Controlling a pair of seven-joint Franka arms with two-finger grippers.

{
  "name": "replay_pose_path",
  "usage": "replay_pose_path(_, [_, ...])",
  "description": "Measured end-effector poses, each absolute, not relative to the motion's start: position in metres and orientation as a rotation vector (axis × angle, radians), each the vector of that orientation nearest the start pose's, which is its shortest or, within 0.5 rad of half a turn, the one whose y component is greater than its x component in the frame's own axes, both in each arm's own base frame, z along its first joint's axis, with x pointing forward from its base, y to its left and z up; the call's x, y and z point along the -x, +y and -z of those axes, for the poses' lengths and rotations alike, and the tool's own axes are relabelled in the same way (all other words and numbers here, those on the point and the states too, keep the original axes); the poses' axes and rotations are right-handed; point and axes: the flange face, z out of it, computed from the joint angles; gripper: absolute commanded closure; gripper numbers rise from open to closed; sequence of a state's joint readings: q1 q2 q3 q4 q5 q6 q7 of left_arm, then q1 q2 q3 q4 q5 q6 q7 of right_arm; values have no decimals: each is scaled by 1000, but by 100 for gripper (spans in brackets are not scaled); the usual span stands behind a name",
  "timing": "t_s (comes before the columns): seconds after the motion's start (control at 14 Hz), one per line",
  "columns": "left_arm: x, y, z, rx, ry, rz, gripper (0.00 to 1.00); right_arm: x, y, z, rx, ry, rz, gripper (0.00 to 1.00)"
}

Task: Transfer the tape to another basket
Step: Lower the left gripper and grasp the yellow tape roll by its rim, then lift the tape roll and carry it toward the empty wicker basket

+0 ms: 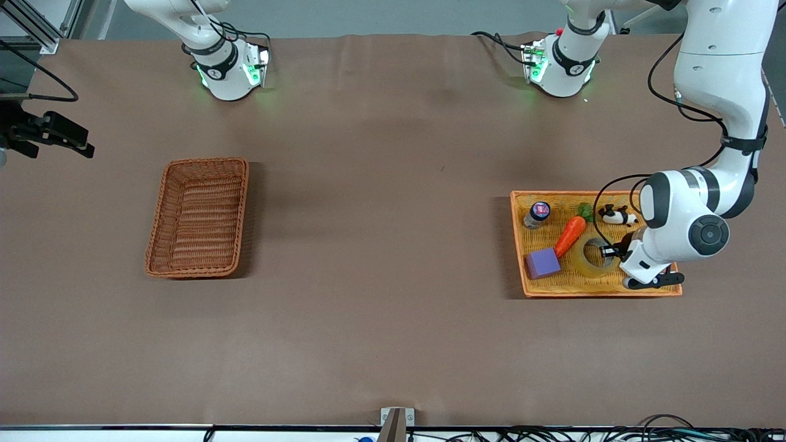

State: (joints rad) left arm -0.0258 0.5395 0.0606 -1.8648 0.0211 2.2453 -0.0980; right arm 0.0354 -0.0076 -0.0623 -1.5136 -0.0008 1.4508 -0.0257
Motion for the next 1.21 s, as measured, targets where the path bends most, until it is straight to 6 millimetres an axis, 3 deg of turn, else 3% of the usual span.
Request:
replay_pose_path(0.14, [-630,19,-231,3081,-171,-190,100,-540,-16,-645,3139,-10,-87,0])
replay_pose_path(0.29, [-635,15,-263,3091,-162,-135,100,-540,-16,-645,3139,-11,-87,0])
replay_pose_path(0.43, [-633,-14,-302,3115,-105,-116,95,-540,-16,-645,3139,-12,-87,0])
replay_pose_path(0.57, [-625,-74,-336,3147,-30,-98,94,-540,-16,-645,3139,-13,-87,0])
replay_pose_path(0.79, [-603,-197,-366,3209,102,-62,94,-540,-16,-645,3139,-13,-87,0])
replay_pose_path(1.0, [-569,-309,-382,3271,157,-109,94,-540,-16,-644,3139,-12,-89,0])
replay_pose_path(1.21, [-537,-407,-380,3267,147,-123,94,-542,-16,-641,3139,-11,-99,0])
